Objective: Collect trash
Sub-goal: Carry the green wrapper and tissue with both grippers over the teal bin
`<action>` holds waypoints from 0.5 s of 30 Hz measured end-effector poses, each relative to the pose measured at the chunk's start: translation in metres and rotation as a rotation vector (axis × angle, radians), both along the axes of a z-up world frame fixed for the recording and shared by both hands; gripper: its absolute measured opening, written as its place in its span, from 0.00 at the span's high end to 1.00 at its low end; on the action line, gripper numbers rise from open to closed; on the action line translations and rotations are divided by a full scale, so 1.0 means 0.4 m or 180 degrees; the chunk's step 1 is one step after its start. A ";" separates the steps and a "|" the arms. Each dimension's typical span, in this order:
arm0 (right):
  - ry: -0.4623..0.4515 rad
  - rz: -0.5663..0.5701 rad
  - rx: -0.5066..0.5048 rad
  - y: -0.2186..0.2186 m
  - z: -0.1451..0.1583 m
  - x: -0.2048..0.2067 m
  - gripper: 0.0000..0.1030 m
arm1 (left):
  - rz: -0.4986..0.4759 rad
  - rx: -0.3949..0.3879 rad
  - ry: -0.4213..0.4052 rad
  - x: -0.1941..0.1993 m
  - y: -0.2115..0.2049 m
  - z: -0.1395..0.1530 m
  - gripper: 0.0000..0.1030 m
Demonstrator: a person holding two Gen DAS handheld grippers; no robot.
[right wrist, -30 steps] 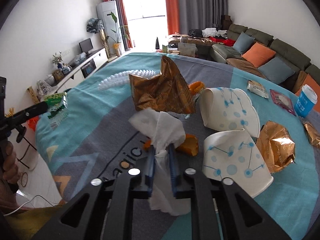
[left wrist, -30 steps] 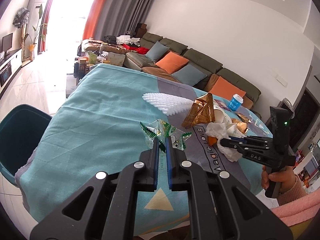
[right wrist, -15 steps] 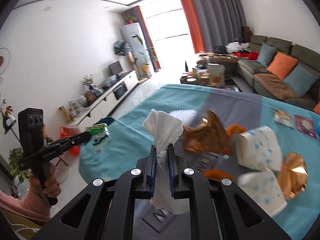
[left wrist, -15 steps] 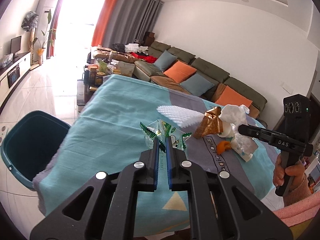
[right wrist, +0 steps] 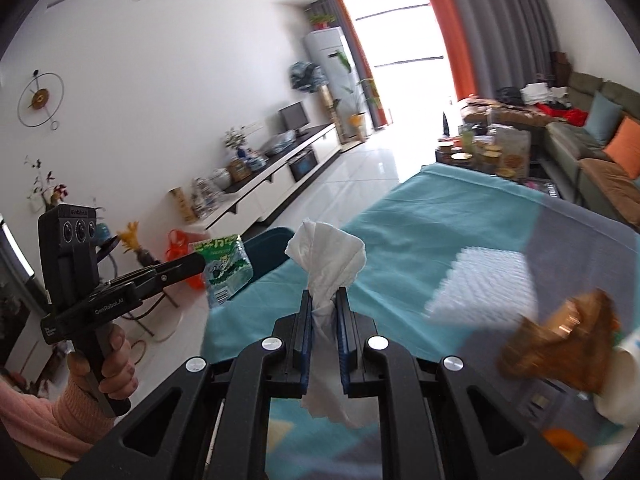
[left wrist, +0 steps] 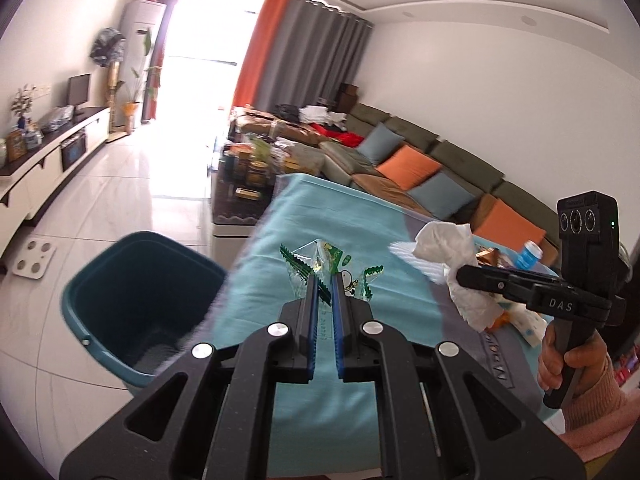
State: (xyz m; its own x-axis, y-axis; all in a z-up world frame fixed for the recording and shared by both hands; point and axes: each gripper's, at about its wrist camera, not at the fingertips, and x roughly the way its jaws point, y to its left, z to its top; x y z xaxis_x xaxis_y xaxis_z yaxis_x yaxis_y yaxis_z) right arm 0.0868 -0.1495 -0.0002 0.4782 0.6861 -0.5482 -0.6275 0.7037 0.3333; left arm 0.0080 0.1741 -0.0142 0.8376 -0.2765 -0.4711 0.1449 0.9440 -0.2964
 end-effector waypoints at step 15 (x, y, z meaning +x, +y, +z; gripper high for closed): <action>0.0211 0.0540 0.0115 0.227 -0.008 0.102 0.90 | 0.0539 0.0018 0.0094 0.003 0.181 -0.011 0.93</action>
